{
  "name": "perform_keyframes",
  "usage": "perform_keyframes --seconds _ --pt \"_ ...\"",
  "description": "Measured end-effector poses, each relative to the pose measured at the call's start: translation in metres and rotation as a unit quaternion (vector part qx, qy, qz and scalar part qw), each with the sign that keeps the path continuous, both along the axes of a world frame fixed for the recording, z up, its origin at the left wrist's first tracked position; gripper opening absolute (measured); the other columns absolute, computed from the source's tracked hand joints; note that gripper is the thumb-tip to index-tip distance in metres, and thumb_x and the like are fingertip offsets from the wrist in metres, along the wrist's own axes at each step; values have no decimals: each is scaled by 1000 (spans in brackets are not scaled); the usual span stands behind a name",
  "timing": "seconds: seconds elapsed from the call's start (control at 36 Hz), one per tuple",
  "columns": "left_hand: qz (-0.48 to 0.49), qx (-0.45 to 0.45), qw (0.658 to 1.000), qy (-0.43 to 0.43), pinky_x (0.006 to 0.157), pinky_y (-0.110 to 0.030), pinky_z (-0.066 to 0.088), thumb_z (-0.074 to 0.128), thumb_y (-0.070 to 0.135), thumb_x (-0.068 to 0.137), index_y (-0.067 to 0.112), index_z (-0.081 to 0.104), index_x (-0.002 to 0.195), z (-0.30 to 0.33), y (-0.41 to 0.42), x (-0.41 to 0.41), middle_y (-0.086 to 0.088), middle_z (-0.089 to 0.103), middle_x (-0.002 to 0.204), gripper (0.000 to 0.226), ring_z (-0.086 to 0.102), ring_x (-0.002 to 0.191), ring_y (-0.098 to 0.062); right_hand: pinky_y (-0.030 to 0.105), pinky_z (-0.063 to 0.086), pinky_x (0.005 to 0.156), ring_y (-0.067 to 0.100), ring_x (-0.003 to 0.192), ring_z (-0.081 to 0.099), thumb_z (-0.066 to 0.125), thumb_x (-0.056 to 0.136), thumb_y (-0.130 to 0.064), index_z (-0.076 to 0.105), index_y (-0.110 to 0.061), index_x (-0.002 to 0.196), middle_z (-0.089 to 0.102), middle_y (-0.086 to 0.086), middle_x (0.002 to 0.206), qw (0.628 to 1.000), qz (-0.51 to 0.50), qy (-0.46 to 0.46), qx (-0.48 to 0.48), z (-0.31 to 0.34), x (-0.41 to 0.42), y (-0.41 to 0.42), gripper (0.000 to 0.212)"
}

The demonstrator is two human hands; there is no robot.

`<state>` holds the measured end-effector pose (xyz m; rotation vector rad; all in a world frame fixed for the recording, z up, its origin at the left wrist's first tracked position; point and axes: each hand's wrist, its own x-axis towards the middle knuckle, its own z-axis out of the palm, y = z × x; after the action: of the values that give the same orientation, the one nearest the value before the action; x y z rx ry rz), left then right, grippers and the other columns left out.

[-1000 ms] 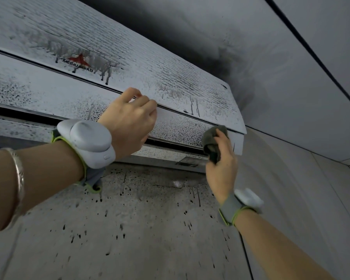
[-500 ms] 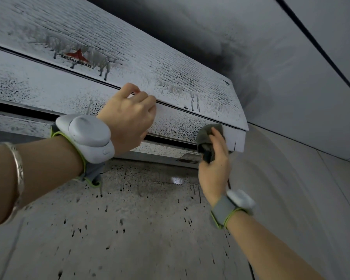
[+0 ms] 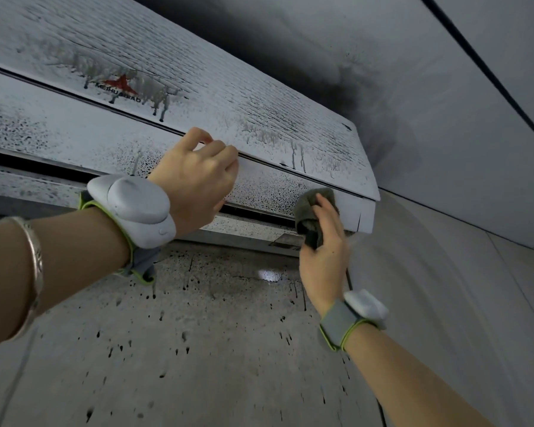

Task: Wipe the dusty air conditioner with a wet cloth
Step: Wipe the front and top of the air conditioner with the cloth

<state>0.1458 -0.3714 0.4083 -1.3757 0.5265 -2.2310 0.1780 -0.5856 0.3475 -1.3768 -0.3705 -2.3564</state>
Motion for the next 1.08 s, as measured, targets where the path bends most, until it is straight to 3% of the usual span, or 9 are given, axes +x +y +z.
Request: perform_keyframes --seconds 0.08,0.22,0.36,0.47,0.72,0.86,1.08 --pt "-5 -1 1000 -3 82 -40 37 69 21 61 0 68 87 -1 -1 2 -10 66 88 34 64 78 -28 0 18 106 22 132 42 55 70 21 59 -3 120 48 4 139 1000 -11 17 -13 -14 6 2 55" --pt "-7 1 1000 -13 83 -39 42 68 22 63 1 69 88 0 0 2 -8 66 89 33 63 78 -26 -5 18 101 21 129 44 54 71 20 60 -2 118 51 6 136 1000 -3 23 -8 1 -8 4 52" --pt "-11 2 1000 -27 83 -37 44 68 25 63 5 70 90 2 0 7 -5 66 90 33 63 79 -23 10 25 104 25 126 47 56 72 16 61 0 115 55 11 130 999 17 -14 32 24 -21 15 46" --pt "-3 -2 999 -43 82 -34 41 71 27 61 8 70 90 2 -1 11 -2 65 88 35 63 78 -20 0 17 105 24 130 43 56 71 19 60 -1 118 52 10 134 1000 1 -3 6 4 -8 20 52" --pt "26 -7 999 -37 82 -30 46 74 36 58 15 72 93 3 -1 9 4 66 90 40 63 80 -14 -5 15 102 25 128 43 55 67 21 62 -1 113 52 8 134 999 -28 32 -16 -5 -7 24 52" --pt "15 -6 999 -45 81 -31 42 77 32 53 13 72 88 5 -1 13 2 65 87 40 63 78 -16 13 26 103 25 127 45 55 70 18 61 0 114 54 11 130 1000 4 -12 26 24 -21 37 48" --pt "9 -3 999 -54 80 -30 44 77 31 52 14 72 86 4 -3 15 2 65 86 39 63 78 -16 12 20 110 25 129 43 56 67 19 61 -2 115 52 8 135 999 -35 9 -25 -11 0 46 53"
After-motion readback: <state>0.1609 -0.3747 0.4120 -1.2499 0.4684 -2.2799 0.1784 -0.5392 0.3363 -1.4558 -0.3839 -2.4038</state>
